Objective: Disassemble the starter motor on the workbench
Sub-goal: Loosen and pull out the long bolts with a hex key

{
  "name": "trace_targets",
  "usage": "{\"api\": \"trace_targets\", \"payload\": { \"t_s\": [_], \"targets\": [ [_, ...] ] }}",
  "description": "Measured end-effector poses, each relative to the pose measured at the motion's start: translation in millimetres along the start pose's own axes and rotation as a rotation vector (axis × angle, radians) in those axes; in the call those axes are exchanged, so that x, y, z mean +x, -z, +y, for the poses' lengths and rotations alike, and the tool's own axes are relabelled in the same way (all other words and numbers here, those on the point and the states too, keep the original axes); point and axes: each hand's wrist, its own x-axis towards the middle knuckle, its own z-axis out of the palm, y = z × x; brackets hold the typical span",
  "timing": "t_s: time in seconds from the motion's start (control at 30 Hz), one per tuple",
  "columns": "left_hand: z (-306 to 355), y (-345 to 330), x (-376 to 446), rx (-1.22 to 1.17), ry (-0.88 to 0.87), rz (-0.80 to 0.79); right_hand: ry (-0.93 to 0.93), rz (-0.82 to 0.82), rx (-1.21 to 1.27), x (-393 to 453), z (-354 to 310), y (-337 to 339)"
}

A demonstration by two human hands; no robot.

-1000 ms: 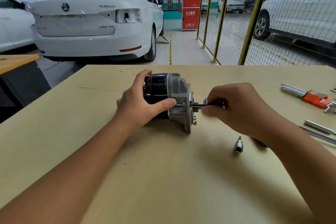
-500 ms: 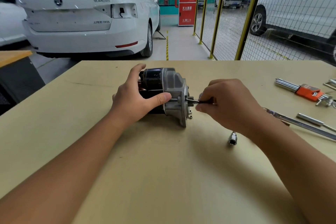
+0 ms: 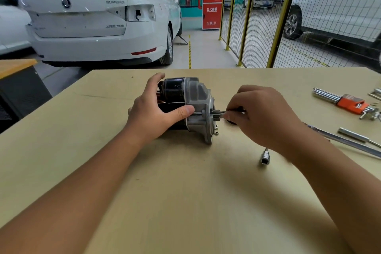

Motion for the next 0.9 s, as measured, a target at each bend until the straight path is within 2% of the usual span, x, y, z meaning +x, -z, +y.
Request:
{"api": "trace_targets", "payload": {
  "t_s": [0.17,0.43,0.57,0.77,0.9],
  "targets": [
    [-0.4,-0.2,-1.0,0.002,0.013,0.012,-0.005,0.053,-0.130,-4.0,-5.5,1.5],
    [-8.8,-0.8,3.4,-0.014,-0.029,0.016,0.025,-0.052,0.051,0.0,-2.3,4.7],
    [-15.8,0.9,7.4,-0.085,-0.075,0.021,0.018,-0.084,-0.029,1.2,-1.0,1.2],
    [-22.7,-0.4,11.6,-0.098,-0.100,0.091,-0.025,-0.020,-0.196,-1.2,-0.3,1.7],
    [-22.2,-0.9,13.4,-0.162,-0.098,0.112,-0.017,-0.034,-0.076,-0.1,1.4,-0.2]
  ]
}}
